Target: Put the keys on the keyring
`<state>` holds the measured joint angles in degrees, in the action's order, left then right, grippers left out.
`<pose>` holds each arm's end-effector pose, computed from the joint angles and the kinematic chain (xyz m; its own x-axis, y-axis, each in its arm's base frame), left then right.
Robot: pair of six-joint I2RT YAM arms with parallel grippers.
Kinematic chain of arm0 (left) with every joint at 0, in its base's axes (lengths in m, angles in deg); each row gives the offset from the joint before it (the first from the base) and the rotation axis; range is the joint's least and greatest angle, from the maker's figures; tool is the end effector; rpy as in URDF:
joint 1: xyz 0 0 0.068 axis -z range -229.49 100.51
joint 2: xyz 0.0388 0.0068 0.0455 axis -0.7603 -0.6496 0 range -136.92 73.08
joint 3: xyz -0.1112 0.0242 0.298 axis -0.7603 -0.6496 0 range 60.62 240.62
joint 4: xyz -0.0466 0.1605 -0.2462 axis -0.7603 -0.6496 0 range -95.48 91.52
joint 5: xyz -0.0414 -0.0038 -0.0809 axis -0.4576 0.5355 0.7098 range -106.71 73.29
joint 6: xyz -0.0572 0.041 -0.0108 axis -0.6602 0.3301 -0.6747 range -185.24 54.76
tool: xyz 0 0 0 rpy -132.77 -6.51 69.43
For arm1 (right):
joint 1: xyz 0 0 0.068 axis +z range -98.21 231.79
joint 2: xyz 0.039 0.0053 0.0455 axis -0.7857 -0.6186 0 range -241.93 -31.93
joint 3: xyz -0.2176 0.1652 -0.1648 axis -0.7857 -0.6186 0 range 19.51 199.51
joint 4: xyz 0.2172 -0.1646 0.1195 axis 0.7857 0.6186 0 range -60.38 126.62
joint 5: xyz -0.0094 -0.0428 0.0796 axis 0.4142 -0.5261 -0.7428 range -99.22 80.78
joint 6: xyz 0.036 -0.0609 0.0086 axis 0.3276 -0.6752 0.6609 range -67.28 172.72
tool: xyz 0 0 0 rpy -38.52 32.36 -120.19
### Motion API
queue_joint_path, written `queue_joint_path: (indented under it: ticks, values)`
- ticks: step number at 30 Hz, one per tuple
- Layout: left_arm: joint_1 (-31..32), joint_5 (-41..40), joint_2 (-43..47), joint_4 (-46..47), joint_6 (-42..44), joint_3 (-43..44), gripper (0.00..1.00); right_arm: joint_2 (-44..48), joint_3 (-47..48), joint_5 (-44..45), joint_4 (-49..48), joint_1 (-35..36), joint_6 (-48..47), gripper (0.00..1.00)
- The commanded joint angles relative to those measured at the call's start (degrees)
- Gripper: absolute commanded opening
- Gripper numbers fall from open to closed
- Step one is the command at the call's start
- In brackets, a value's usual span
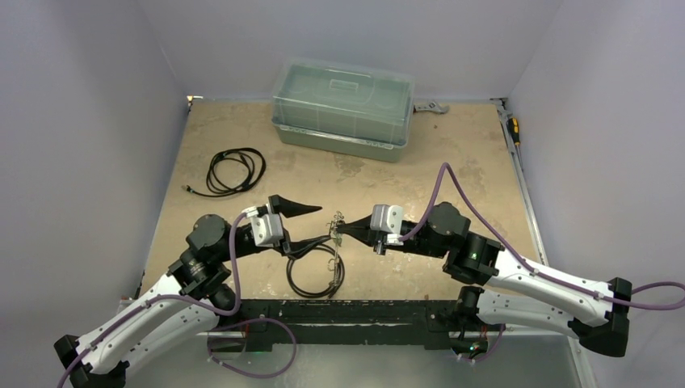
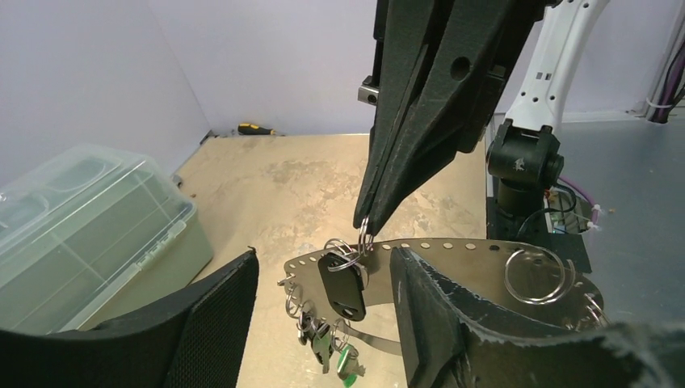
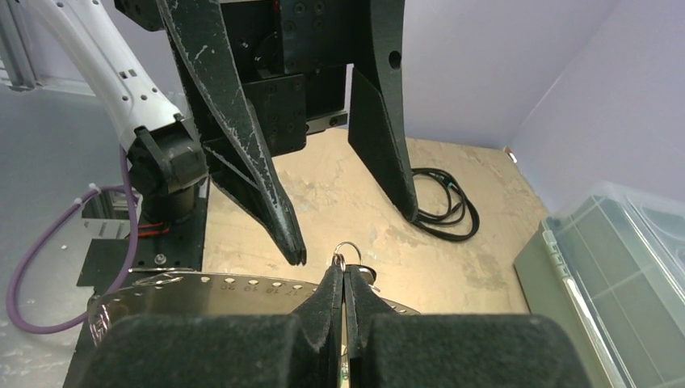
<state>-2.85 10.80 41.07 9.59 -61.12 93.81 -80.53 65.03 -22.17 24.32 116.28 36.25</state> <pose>0.0917 -0.1365 0.3647 0.1789 -0.0968 -0.9791 0.9475 0.2852 0.1449 0.0875 0.2141 0.3969 0.2927 -0.0282 -0.9558 -0.9313 0.2184 -0.2916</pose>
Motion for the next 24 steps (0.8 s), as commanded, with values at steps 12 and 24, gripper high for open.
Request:
queue_joint_path:
  ticks: [12,24]
  values:
    - [0.05,4.88,-3.40,2.23,-1.15,1.28,0.41,0.72,0.55,0.31,-4.63,0.02,0.61,0.00]
    - [0.03,5.54,-3.54,4.49,-2.19,0.79,0.32,0.18,0.82,-0.23,-4.49,0.02,0.56,0.00]
